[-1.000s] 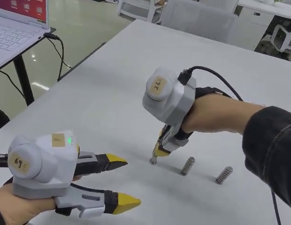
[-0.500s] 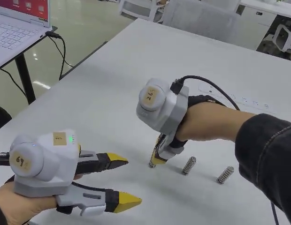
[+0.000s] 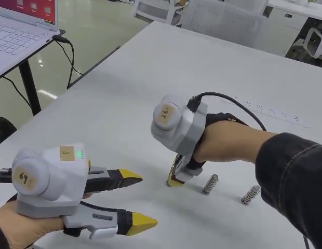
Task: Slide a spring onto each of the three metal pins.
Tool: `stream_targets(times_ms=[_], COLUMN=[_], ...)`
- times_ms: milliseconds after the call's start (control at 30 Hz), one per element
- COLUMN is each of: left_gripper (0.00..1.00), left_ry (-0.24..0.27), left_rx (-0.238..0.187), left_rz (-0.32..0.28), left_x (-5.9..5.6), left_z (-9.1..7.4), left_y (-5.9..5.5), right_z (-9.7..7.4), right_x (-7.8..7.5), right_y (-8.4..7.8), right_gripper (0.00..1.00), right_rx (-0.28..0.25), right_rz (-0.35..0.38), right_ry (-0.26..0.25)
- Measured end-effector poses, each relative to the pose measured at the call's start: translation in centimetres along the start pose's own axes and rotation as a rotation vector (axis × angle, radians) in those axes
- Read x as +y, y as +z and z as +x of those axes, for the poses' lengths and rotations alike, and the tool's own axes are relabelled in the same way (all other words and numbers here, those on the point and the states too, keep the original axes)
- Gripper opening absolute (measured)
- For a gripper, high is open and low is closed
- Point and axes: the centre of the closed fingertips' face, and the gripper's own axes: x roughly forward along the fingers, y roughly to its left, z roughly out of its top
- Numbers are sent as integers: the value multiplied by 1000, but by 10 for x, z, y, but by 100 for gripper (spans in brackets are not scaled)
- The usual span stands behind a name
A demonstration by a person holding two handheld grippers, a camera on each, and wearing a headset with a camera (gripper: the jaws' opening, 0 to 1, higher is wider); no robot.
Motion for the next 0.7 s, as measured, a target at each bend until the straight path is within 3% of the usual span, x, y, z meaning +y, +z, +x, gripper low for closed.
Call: stream_targets(times_ms=[700], left_gripper=[47], left_ry=[2], left_rx=[10], left_rz=[11], left_x=[1], left_z=[-1], left_y=[3], right_z=[-13], right_x=[-5], right_y=[-10], right_gripper=[20], right_rx=[-40], right_rz=[23], right_ry=[-36])
